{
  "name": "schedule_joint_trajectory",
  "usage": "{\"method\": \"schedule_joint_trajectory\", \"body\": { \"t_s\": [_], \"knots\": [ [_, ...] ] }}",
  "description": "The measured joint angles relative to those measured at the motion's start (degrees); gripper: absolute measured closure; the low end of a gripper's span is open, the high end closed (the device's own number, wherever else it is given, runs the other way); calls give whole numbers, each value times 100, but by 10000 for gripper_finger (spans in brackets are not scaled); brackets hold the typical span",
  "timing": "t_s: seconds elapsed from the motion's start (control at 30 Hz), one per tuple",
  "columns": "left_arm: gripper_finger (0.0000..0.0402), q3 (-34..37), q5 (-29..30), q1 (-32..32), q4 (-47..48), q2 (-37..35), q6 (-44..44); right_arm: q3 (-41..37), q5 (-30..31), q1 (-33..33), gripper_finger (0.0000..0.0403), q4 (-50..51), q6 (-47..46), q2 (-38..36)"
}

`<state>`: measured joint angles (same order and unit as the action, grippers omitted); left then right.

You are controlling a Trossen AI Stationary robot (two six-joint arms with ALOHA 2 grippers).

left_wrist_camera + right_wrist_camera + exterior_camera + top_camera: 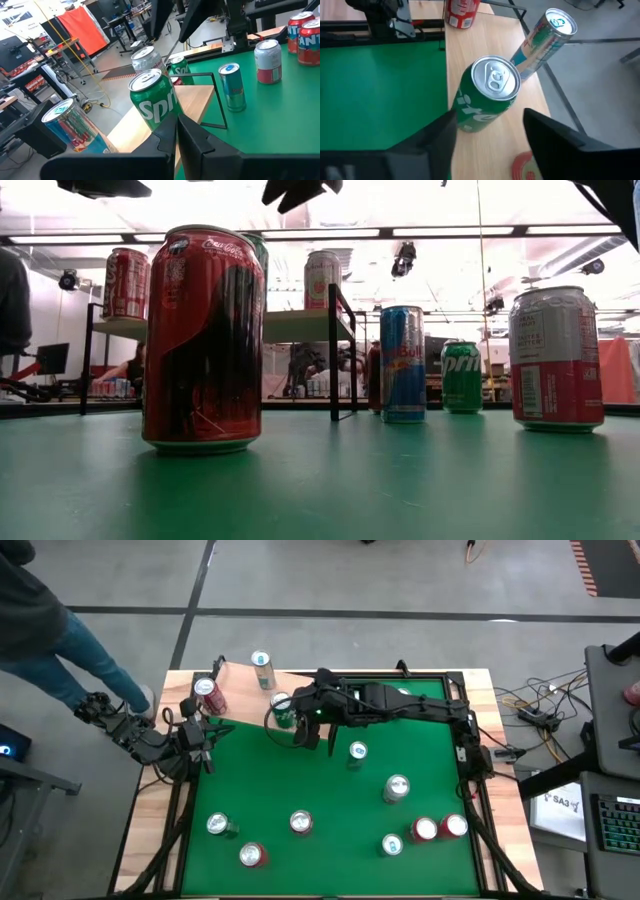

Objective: Place canned beverage on shelf
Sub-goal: Put the green soda can on the shelf

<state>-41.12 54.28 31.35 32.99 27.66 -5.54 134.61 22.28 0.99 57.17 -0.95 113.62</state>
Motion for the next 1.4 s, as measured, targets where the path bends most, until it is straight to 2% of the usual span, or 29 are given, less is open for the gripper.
{"method": "schedule_joint_trajectory", "body": {
  "t_s": [0.13,0.37,0.6,0.8,1.4],
  "knots": [
    [402,0,0,0,0,4,0,-4,6,-24,269,-130,53,0],
    [402,0,0,-2,0,4,-2,-187,-33,-37,384,-1096,541,35],
    [402,0,0,0,0,7,-2,-797,-131,14,390,-2120,806,74],
    [402,0,0,-2,0,11,-2,-1181,-127,130,390,-2591,835,85],
    [402,0,0,-1,2,11,-2,-1386,-109,292,390,-2483,352,90]
  ]
}}
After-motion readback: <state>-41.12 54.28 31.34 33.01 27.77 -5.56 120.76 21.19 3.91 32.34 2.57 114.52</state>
